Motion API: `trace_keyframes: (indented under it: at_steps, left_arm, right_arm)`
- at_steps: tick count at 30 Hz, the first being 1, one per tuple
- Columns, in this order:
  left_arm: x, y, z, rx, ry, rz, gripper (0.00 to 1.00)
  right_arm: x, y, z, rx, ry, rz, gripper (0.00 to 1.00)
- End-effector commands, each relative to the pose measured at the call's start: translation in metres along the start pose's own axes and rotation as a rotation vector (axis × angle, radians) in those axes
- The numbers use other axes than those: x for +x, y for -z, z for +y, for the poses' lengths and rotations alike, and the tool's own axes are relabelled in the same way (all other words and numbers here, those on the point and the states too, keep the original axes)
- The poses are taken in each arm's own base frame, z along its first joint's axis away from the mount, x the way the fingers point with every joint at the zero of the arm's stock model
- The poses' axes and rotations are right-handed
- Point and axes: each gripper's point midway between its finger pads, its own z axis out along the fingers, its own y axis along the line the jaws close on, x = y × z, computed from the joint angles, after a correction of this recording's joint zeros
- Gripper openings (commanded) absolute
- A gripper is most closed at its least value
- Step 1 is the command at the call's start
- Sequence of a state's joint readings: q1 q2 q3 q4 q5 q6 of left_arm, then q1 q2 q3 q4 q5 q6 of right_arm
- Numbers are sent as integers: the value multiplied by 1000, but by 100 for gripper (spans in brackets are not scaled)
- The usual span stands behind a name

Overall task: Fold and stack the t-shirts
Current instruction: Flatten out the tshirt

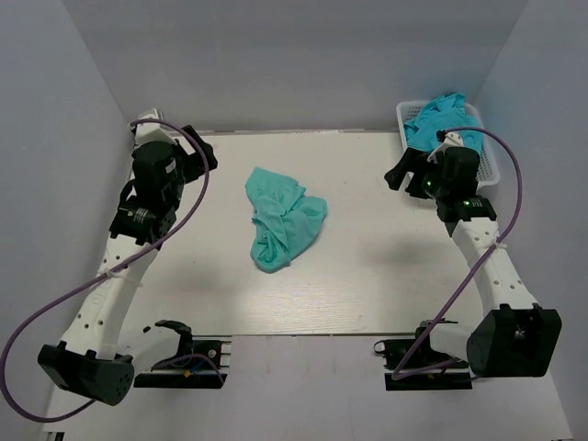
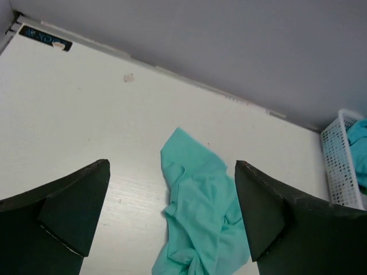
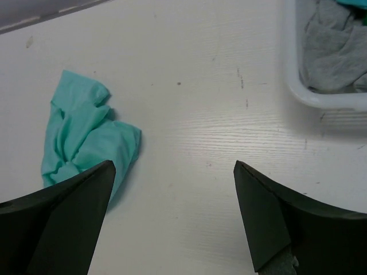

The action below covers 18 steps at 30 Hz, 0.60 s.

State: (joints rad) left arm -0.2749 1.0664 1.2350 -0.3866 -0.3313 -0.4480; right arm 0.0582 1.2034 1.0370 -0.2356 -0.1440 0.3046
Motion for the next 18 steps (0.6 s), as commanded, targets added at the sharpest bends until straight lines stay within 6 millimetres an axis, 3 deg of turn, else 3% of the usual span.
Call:
trace_keyframes:
  at_steps: [1,4,6,7,9,10,11,12,15,16,18]
  left_arm:
    - [4,13,-1,8,-5,67,99]
    - [11,15,1,4,-4,95,99]
    - [27,8,5,-26,8,150,99]
    - [31,5,5,-32,4,161,99]
    - [59,-10,2,-22,-4,249,99]
    - [68,-13,3,-32,-14,288,99]
    - [78,-18,1,-31,-12,331,99]
    - [98,-33,5,-65,-32,396,99]
    - [121,-50,7,-105,-58,488,99]
    - [144,-61,14,-136,-76,545,99]
    - [156,-75,19,-162,-82,575,99]
  right_arm:
    - [-22,15,28,-110,-40,-44,90]
    - [-22,15,28,-141,-5,-92,90]
    - [-15,30,61,-333,147,-80,90]
    - [-6,27,65,-360,149,-39,90]
    - [-14,26,76,-369,179,-28,90]
    - [6,18,66,-319,163,69,90]
    - [-6,19,72,-323,211,52,90]
    - [10,10,79,-323,222,110,90]
    - [29,-6,95,-329,261,176,90]
    - [47,-18,102,-327,282,225,90]
    - [58,-22,133,-363,361,250,90]
